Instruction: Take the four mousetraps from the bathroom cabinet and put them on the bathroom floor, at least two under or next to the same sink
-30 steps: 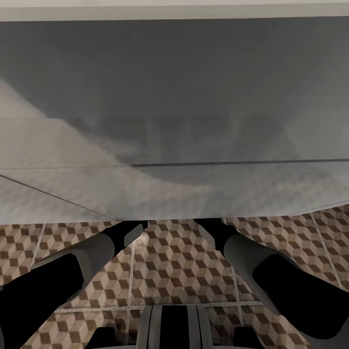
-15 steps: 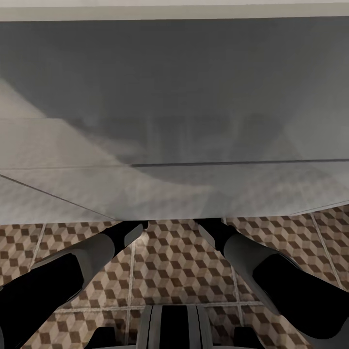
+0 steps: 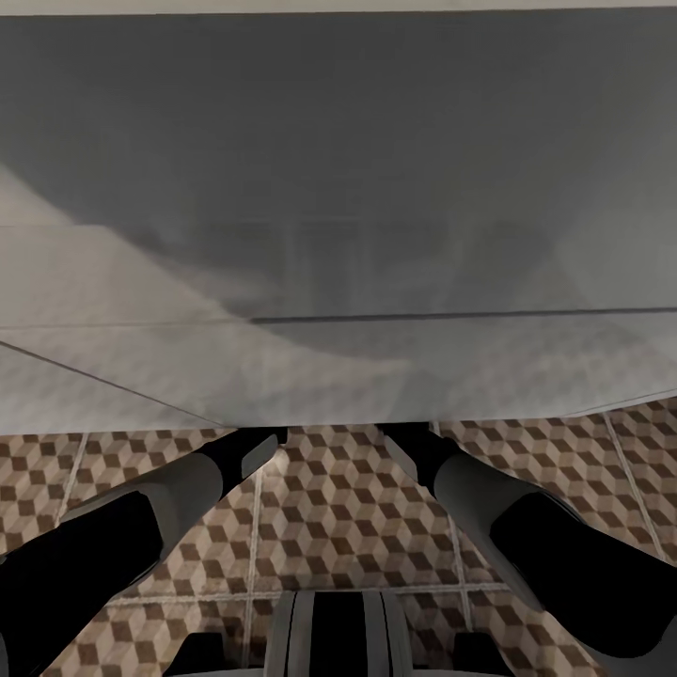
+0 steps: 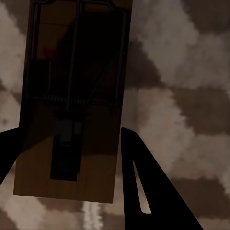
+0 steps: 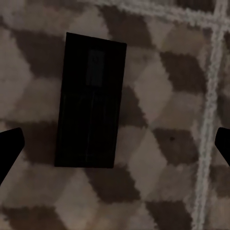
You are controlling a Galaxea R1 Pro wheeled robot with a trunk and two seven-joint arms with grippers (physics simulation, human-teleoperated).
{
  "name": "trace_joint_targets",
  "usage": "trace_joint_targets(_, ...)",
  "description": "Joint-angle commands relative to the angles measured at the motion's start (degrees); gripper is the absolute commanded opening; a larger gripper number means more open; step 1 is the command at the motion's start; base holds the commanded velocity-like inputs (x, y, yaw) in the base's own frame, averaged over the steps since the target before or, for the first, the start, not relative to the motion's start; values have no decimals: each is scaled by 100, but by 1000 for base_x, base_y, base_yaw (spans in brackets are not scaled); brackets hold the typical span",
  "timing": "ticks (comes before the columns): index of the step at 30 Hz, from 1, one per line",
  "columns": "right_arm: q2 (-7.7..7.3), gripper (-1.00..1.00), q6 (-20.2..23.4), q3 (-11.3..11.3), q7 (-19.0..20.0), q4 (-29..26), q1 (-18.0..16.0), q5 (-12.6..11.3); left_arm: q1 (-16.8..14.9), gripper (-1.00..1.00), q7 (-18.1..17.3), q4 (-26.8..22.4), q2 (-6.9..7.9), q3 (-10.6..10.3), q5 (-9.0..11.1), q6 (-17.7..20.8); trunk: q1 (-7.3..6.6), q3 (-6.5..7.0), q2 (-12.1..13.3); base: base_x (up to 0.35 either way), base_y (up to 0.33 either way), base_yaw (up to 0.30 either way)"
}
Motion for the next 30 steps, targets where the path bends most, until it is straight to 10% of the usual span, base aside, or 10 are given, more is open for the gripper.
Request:
trace_joint_targets(1, 0, 100, 34, 49, -34, -5, -3, -34, -4, -100, 35, -13, 3, -36, 3, 32, -1, -5, -1, 0, 0, 0)
trace_joint_targets(30, 0, 100, 14, 50, -36, -5, -3, -25, -4, -100, 35, -16, 2, -32, 3, 24, -1, -10, -1, 0, 0, 0)
